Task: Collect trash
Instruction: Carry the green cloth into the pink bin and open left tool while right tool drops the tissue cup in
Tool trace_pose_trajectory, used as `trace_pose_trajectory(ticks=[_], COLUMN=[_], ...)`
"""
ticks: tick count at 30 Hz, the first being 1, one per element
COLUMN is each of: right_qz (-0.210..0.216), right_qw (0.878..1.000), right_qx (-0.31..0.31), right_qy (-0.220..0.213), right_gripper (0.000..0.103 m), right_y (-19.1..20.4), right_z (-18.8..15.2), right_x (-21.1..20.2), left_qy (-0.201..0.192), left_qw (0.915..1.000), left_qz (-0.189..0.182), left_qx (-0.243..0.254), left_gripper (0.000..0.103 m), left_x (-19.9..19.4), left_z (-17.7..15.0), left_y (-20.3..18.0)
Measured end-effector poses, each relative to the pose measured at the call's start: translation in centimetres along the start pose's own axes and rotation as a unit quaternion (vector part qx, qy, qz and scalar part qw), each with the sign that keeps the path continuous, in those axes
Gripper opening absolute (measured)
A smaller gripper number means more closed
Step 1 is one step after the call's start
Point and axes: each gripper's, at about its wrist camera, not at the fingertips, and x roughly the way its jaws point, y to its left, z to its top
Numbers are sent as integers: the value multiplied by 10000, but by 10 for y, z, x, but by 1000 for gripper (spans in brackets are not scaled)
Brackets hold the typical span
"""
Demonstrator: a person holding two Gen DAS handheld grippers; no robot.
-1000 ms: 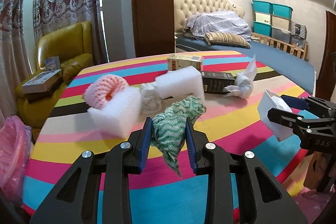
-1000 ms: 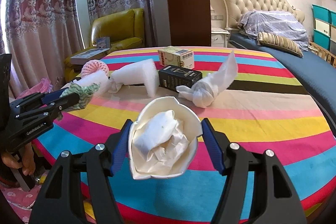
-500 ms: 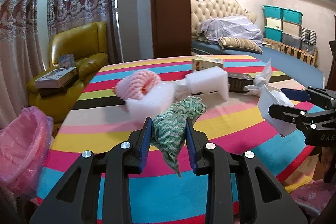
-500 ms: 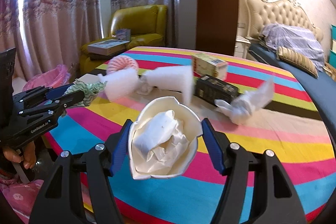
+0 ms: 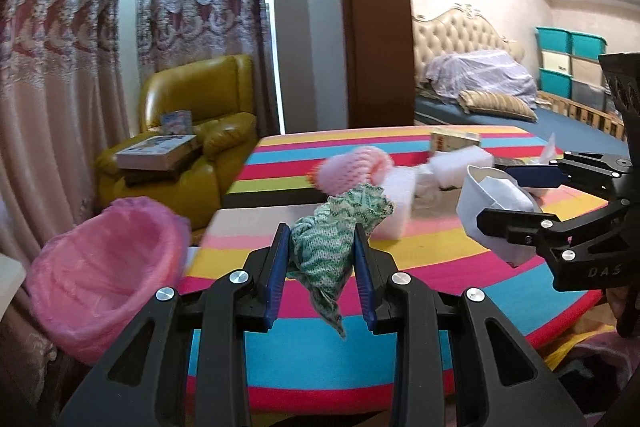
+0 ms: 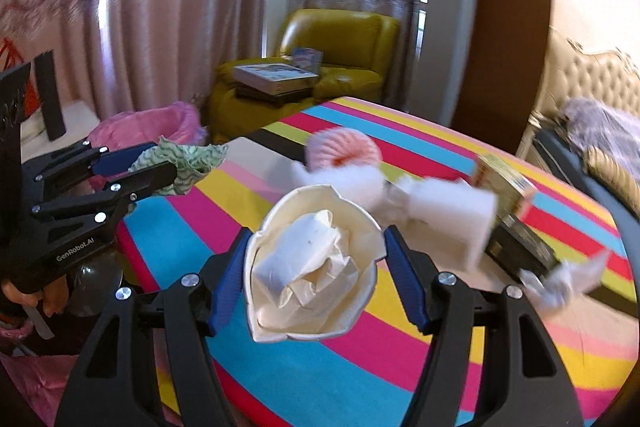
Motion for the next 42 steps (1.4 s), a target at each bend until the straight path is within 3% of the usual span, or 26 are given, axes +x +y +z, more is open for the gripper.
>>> trace_pose_trajectory(ticks=[11, 24, 38, 40, 42], right_qz=[573, 1393, 1907, 1998, 1917], right_qw=[9954, 9864, 9766, 9748, 9773], right_qx=[-773, -873, -994, -990, -906], right_qy=[-13, 81, 19, -7, -28], right_gripper=[65, 65, 71, 76, 81], right_y=[71, 138, 196, 199, 197], right_z=[46, 112, 157, 161, 165], right_x=[39, 98, 166, 174, 179], left_qy=[-51, -39, 281, 310, 325], left_qw=[9959, 9825, 9653, 9633, 9604], left_qz=[727, 1552, 1963, 1972, 2053], left_qx=[-536, -1033, -1698, -1794, -1857], left_gripper=[29, 29, 30, 32, 48], left_x=[-24, -35, -15, -14, -14], left_z=[-8, -13, -38, -41, -44], left_y=[73, 164, 237, 242, 245])
